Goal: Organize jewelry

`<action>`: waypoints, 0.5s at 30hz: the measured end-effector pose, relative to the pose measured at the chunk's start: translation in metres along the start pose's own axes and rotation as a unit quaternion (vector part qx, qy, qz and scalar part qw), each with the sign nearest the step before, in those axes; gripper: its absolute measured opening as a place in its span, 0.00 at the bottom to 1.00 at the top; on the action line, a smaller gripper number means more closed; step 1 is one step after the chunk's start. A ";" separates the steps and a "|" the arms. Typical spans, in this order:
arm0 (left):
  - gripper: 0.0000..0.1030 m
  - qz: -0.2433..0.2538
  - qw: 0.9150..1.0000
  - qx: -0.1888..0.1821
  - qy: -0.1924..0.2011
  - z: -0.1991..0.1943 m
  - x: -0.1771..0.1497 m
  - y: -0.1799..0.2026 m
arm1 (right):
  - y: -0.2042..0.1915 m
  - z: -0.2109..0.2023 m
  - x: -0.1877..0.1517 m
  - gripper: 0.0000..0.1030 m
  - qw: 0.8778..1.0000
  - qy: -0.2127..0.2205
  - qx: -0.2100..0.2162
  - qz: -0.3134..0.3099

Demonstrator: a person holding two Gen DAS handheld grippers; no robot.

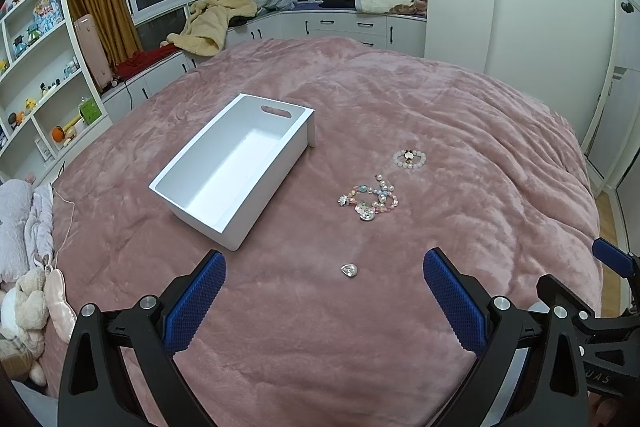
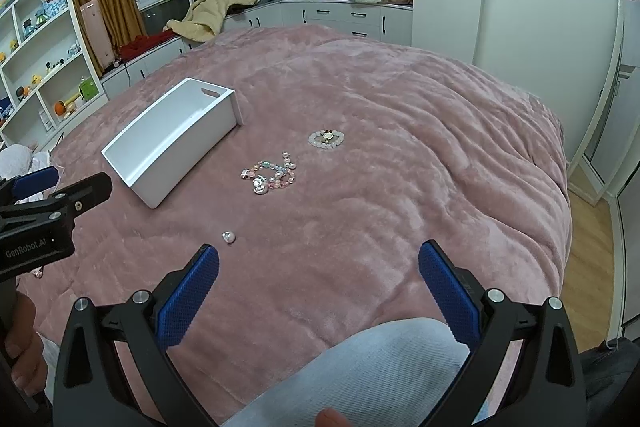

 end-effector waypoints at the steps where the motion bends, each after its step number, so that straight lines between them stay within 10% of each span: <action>1: 0.97 0.001 1.000 -0.002 -0.001 0.000 0.000 0.000 | 0.000 0.000 0.000 0.96 1.000 0.001 0.002 0.000; 15: 0.97 0.020 1.000 0.002 -0.005 0.004 -0.005 0.004 | 0.005 0.000 0.005 0.96 1.000 0.006 -0.001 -0.002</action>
Point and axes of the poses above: each gripper's, at about its wrist camera, not at the fingertips, and z roughly the way its jaws point, y to its right, x to its top, the point moved 5 cm from there along z, roughly the way its jaws point, and after that the axes turned 8 degrees about z, right-handed, at the moved point
